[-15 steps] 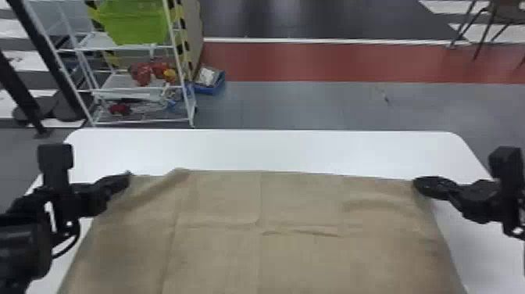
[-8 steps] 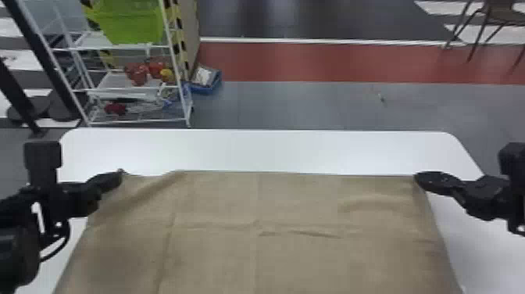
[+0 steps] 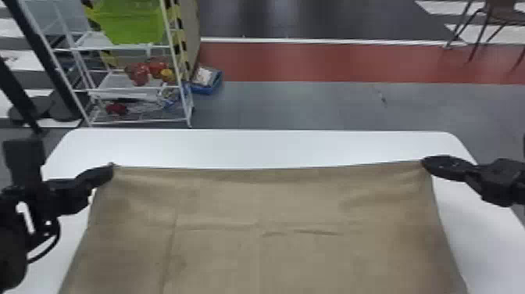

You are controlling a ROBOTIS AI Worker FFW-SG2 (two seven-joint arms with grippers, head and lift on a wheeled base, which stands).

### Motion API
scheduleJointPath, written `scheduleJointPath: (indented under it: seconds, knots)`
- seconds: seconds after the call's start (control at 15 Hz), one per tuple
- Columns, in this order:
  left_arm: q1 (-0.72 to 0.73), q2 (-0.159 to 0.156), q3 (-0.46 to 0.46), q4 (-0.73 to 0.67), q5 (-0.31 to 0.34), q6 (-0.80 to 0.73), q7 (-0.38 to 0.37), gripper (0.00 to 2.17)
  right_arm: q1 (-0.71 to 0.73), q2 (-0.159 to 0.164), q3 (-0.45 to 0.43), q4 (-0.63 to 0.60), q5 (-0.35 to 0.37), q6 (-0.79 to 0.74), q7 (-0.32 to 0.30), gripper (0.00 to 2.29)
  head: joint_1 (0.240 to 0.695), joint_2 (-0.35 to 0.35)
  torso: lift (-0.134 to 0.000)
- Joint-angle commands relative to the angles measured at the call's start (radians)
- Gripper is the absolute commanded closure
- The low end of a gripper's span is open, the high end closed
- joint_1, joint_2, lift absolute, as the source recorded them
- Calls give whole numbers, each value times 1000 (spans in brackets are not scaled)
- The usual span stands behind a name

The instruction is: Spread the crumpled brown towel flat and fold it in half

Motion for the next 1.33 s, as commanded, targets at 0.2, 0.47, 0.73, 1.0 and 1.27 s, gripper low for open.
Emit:
scheduleJointPath:
  seconds: [0.2,0.47,0.73,1.0,1.27]
  knots:
    - [89,-9,51,-88,72,-48,-3,1204,38,6,8,-39,-21,-61,18,1301,695,18,-122]
    - [166,-21,84,-123,124,-128,-20,1204,95,5,-30,-108,-114,-67,48,1301,695,28,-122]
    - [236,-33,116,-158,178,-170,-34,1204,201,6,-91,-185,-225,-85,90,1301,695,21,-122]
    - [321,-58,154,-186,238,-244,-72,1204,288,9,-145,-188,-279,-180,124,1301,695,15,-122]
    - [377,-92,208,-233,291,-272,-121,1204,343,11,-182,-188,-353,-223,131,1301,695,4,-122]
